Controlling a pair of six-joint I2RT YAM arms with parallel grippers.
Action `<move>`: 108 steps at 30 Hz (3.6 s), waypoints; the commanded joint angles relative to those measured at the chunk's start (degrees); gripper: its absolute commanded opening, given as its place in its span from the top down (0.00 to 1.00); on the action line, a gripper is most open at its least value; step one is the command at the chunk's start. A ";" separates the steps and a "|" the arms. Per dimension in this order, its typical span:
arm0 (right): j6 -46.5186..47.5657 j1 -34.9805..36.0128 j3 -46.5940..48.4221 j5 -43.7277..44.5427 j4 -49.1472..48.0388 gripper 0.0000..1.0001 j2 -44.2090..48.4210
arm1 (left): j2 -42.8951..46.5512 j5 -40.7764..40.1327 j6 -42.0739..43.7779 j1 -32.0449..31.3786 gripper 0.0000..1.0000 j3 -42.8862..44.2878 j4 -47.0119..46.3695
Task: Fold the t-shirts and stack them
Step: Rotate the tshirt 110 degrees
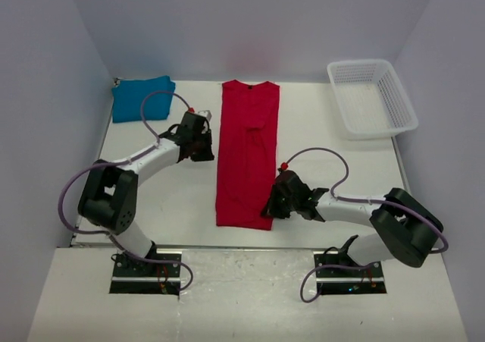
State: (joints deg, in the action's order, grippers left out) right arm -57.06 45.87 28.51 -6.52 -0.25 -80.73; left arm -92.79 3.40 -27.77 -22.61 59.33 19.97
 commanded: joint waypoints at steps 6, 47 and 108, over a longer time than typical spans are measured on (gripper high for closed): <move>-7.09 7.48 -6.35 6.44 13.53 1.00 3.11 | -17.31 6.62 4.83 -7.01 1.00 18.60 -6.34; 1.16 11.09 12.71 17.77 32.86 0.95 12.45 | -42.83 14.45 8.26 -6.83 0.84 50.72 0.69; -3.67 9.59 -0.21 12.50 18.62 1.00 6.11 | -37.82 17.62 6.76 -10.08 1.00 41.66 -3.71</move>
State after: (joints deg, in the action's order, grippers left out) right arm -60.64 55.44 29.54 5.34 13.63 -74.08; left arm -133.16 22.68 -21.87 -32.91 101.16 15.90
